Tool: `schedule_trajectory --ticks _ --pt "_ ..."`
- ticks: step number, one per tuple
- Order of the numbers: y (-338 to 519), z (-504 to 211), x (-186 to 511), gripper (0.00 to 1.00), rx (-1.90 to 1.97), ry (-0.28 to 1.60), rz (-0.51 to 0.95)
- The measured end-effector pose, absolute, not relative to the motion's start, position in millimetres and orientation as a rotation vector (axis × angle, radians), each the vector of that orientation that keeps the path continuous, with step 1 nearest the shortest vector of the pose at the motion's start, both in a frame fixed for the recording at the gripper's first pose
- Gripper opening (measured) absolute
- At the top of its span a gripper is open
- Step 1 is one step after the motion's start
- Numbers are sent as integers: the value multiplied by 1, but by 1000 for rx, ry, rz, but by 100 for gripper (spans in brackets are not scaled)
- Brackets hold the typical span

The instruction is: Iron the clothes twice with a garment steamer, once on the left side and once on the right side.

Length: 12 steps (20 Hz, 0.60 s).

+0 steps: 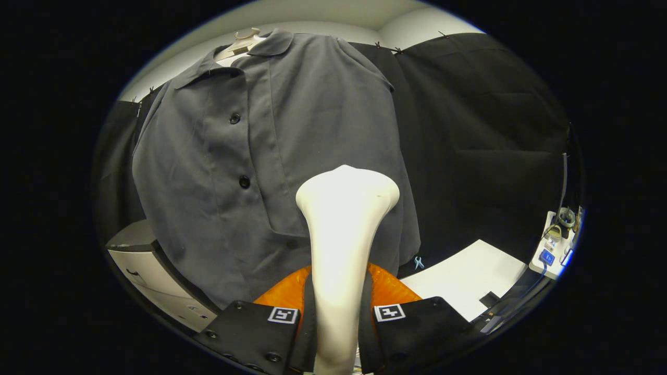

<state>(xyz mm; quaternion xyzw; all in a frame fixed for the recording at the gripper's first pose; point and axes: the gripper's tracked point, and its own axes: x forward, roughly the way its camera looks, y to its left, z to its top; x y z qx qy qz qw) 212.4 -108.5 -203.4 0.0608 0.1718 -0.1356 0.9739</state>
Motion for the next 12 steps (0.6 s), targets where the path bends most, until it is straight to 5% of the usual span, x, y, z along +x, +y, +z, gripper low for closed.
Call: schedule_trajectory --ticks 12 --pt "-107 -253 185 39 149 431 -296"
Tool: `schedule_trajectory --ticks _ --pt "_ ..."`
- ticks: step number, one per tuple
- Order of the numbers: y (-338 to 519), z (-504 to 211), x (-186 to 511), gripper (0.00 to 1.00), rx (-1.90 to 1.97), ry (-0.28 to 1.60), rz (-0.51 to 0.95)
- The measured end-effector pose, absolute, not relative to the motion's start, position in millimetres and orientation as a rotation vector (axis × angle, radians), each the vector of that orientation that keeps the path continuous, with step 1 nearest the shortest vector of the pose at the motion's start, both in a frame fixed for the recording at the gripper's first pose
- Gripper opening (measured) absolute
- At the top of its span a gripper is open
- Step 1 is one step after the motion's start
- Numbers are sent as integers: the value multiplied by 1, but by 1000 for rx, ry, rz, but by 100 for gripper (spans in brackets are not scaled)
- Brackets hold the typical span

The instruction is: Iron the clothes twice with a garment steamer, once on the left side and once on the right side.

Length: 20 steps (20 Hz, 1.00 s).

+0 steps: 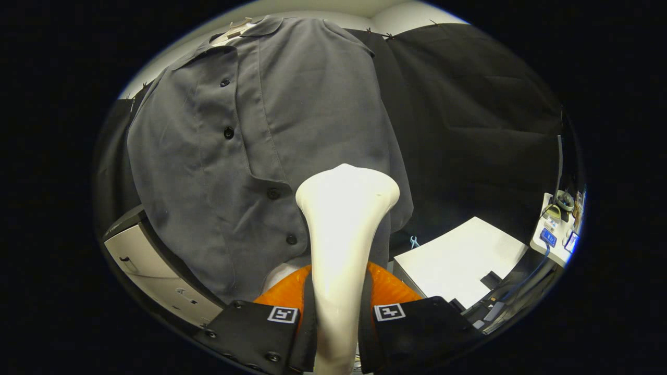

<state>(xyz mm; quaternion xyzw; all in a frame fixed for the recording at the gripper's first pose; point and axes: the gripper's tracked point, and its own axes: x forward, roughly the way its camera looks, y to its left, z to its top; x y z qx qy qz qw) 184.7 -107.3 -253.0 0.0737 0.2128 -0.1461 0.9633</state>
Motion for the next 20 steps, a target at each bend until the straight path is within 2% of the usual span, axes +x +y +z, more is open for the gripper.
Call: schedule_trajectory --ticks 12,20 --pt "-52 -173 116 39 66 308 -220" --pt "-1 -88 105 39 27 181 -145"
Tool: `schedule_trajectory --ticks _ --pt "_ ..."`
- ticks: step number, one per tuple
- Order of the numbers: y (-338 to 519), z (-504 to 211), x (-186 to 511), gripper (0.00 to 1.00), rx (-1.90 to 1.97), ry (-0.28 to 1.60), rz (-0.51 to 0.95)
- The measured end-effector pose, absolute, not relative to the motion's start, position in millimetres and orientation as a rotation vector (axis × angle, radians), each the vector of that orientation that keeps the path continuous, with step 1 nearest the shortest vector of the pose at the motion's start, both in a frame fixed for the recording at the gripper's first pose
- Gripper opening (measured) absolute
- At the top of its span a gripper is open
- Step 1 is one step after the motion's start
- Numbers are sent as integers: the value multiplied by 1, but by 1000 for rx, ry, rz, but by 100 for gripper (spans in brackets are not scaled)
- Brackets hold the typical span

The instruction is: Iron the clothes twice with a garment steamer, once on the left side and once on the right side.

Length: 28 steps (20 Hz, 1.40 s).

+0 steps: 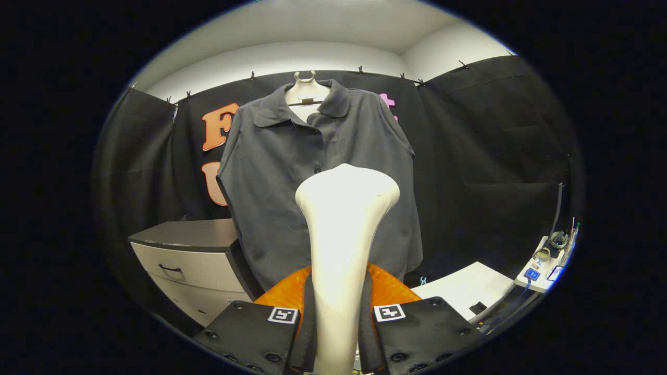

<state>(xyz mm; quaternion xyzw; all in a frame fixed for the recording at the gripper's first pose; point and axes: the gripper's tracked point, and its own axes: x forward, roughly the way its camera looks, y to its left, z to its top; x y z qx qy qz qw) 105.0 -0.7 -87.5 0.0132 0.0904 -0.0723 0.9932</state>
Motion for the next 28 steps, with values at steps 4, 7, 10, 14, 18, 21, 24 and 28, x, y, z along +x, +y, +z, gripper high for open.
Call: schedule_trajectory --ticks 4,7,10,14,18,21,24,28 --pt "14 -56 105 39 8 130 -119" --pt "23 -41 102 39 9 120 -98" --pt "31 -23 97 39 -33 96 -89" --pt "47 -3 91 39 -33 57 -59" --pt "56 13 90 39 -30 25 -43" --pt "64 22 89 39 -25 12 -34" --pt "67 31 86 39 -38 3 -27" --pt "71 37 84 39 -49 -14 -29"
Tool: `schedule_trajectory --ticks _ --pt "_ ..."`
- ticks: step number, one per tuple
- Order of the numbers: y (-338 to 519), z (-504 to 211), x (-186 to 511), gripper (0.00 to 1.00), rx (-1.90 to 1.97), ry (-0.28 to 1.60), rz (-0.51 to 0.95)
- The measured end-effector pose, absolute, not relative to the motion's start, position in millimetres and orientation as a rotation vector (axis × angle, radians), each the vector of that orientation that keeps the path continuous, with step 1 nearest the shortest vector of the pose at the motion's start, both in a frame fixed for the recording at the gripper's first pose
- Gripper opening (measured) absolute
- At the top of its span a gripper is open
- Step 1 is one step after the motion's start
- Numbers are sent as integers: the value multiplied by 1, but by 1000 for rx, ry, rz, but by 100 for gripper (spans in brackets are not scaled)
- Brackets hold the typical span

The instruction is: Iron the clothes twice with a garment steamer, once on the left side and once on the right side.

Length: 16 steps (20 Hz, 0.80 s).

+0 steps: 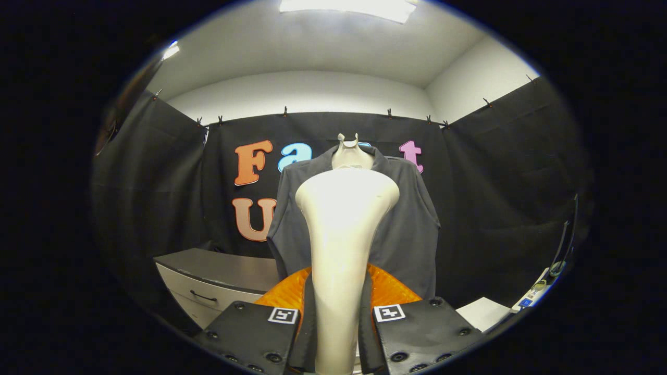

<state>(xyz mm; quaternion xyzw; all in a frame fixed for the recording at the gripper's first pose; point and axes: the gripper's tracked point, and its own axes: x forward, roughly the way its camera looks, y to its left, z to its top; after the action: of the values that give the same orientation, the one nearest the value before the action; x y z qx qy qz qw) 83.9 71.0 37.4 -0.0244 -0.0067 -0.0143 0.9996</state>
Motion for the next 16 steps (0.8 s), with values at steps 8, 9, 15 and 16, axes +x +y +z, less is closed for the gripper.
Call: schedule_trajectory --ticks 8,9,15,16 --pt "79 38 83 39 -38 -17 -9" --pt "79 37 83 39 -38 -16 -8" --pt "79 35 84 39 -30 -10 -8" --pt "79 35 84 39 -27 -10 -8"
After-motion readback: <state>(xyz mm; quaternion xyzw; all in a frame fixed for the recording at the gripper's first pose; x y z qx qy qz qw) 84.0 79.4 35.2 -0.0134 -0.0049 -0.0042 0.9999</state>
